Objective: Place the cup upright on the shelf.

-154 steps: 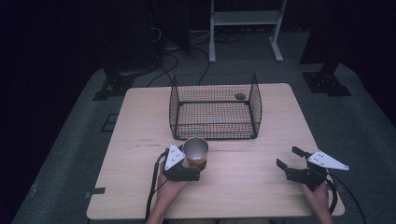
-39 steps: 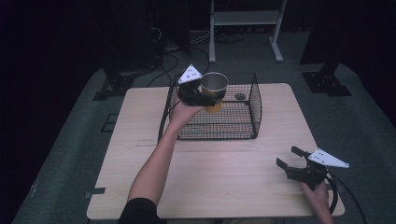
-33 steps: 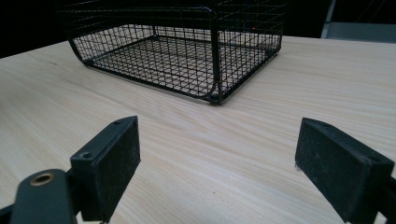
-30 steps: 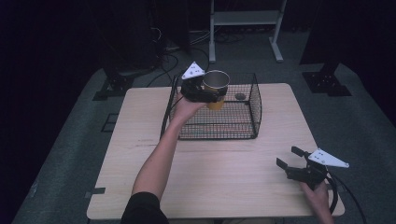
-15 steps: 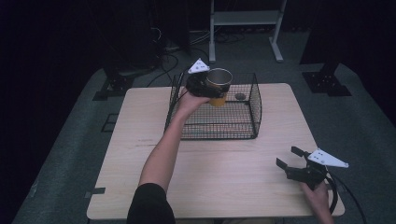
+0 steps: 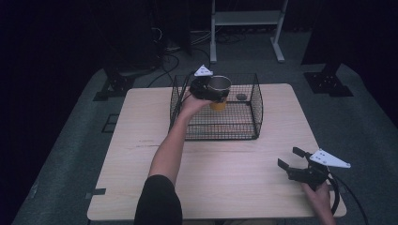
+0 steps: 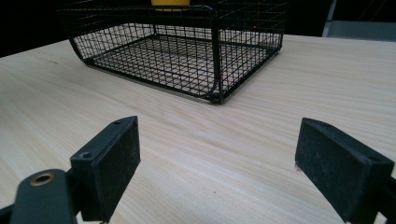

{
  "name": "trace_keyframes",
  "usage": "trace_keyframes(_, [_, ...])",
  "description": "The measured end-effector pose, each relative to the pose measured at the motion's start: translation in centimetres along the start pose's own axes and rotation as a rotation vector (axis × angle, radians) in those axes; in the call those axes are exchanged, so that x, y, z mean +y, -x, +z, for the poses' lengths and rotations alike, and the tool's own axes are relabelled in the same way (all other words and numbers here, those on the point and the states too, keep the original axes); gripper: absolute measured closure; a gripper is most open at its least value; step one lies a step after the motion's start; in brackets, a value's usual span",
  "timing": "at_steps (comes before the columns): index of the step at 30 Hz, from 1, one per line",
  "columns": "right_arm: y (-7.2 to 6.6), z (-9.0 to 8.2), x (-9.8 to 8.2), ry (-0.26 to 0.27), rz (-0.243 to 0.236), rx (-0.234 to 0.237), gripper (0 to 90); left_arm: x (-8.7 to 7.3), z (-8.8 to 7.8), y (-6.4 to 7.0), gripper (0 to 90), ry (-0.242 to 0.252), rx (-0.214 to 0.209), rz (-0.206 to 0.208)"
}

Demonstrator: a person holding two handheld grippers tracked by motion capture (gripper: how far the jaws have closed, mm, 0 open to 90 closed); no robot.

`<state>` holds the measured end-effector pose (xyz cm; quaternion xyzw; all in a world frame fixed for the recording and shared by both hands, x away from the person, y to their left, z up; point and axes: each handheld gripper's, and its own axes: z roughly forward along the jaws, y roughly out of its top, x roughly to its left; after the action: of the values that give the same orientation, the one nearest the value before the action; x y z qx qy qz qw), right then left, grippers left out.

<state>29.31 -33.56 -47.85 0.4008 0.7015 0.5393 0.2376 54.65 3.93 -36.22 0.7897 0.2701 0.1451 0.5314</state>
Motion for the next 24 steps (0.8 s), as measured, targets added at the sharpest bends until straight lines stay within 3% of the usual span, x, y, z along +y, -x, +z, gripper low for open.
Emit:
trace_keyframes(11, [0.0, 0.0, 0.0, -0.001, -0.003, 0.004, 13.0, -0.6, 1.2, -0.3, 12.6, -0.003, 0.006, -0.017])
trace_keyframes(19, [0.1, 0.0, 0.0, 0.001, 0.004, 0.007, 13.0, -1.3, 2.7, -0.5, 12.6, -0.043, 0.001, -0.029])
trace_keyframes(24, [0.1, 0.0, 0.0, 0.000, 0.006, 0.009, 13.0, -1.5, 3.6, -0.3, 12.5, -0.080, -0.013, -0.015])
